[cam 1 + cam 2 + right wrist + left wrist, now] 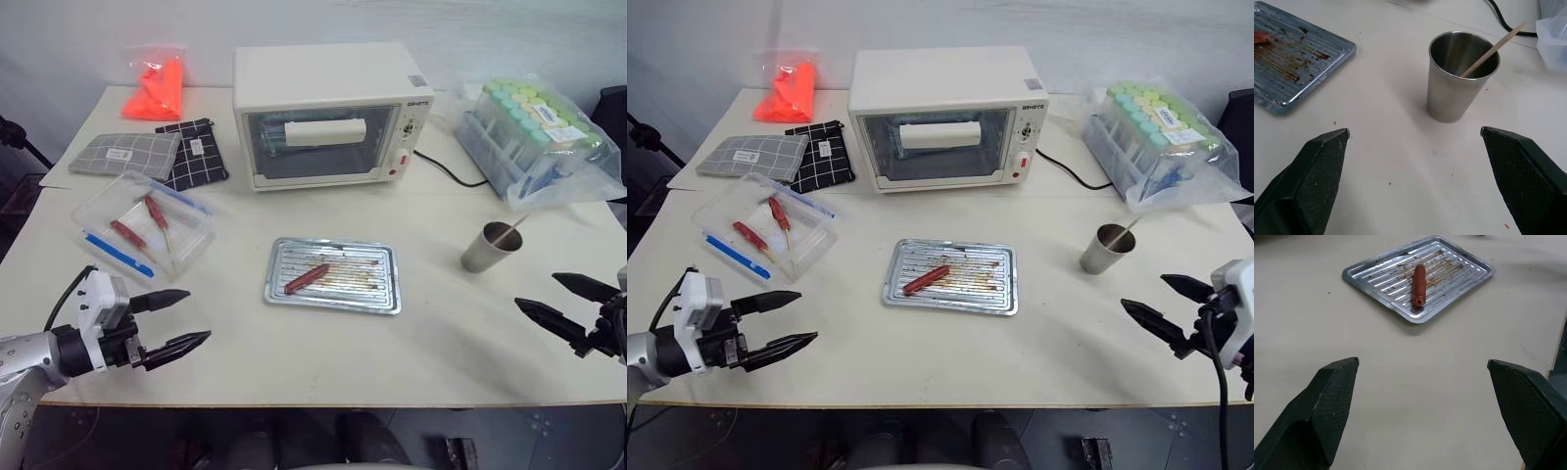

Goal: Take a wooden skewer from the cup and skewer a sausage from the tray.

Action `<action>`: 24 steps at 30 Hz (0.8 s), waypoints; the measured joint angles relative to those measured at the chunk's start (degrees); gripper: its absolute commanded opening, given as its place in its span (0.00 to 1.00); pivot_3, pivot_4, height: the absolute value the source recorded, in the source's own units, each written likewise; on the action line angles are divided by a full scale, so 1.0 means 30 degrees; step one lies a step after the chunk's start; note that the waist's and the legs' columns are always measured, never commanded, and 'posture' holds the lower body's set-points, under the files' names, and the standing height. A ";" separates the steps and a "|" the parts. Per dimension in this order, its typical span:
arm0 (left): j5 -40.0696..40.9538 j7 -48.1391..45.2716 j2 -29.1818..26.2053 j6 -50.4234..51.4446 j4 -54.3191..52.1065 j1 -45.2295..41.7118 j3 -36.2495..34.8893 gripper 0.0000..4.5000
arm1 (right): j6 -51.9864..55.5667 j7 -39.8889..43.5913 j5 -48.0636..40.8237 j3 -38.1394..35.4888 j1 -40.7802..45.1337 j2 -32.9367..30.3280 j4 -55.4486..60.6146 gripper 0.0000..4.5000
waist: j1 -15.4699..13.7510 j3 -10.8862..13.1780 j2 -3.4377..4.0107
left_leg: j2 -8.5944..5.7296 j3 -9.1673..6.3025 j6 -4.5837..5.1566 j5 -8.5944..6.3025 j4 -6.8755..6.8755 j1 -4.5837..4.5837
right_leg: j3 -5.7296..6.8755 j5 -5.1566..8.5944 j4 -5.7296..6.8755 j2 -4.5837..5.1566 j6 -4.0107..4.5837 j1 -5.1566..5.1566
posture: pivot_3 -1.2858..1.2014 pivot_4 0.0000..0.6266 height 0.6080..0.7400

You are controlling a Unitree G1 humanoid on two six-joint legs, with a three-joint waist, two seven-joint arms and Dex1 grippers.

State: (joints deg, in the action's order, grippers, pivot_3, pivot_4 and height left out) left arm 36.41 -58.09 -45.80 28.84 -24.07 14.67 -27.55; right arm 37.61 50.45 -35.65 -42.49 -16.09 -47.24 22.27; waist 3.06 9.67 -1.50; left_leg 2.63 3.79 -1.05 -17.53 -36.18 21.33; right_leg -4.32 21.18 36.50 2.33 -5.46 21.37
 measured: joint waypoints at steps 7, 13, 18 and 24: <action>-0.0042 0.0738 0.0228 0.0108 -0.0513 0.0384 0.0542 0.99 | -0.0044 -0.0267 0.0165 0.0068 -0.0089 0.0003 0.0002 1.00 | -0.0006 0.0000 0.0000 | -0.0001 0.0000 0.0001 0.0002 -0.0015 -0.0001 | -0.0003 0.0000 0.0011 -0.0002 -0.0001 -0.0006 | 0.52 0.24 1.00; -0.0023 0.1322 0.0261 0.0450 -0.0724 0.0445 0.0702 0.99 | 0.0012 -0.0425 0.0128 0.0100 -0.0333 0.0043 0.0013 1.00 | -0.0003 0.0000 0.0000 | 0.0000 0.0001 0.0000 0.0003 -0.0020 -0.0008 | -0.0005 -0.0001 0.0025 -0.0011 -0.0001 -0.0008 | 0.52 0.24 1.00; -0.0016 0.1972 0.0318 0.0597 -0.0699 -0.0259 0.1009 0.99 | 0.0076 -0.0787 0.0105 0.0198 -0.0697 0.0343 0.0441 1.00 | -0.0013 -0.0001 -0.0001 | -0.0001 -0.0002 0.0001 0.0004 -0.0036 -0.0009 | -0.0004 -0.0001 0.0041 -0.0011 -0.0002 -0.0012 | 0.52 0.24 1.00; 0.0629 0.1970 0.0301 0.1280 -0.0726 -0.0878 0.1319 0.99 | 0.0695 -0.1951 -0.0537 0.0334 -0.0697 0.1421 0.1033 1.00 | 0.0001 -0.0001 -0.0001 | -0.0001 0.0002 -0.0006 0.0007 -0.0047 -0.0013 | -0.0008 -0.0001 0.0065 -0.0012 -0.0003 -0.0013 | 0.52 0.24 1.00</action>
State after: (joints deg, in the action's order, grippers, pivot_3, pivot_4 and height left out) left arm 38.30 -52.18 -44.90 32.68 -26.25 12.03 -23.60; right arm 39.70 44.60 -37.26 -41.49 -18.19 -42.98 25.37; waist 3.06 9.67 -1.50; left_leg 2.63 3.79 -1.06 -17.51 -36.32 21.29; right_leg -4.35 21.17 36.70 2.30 -5.46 21.33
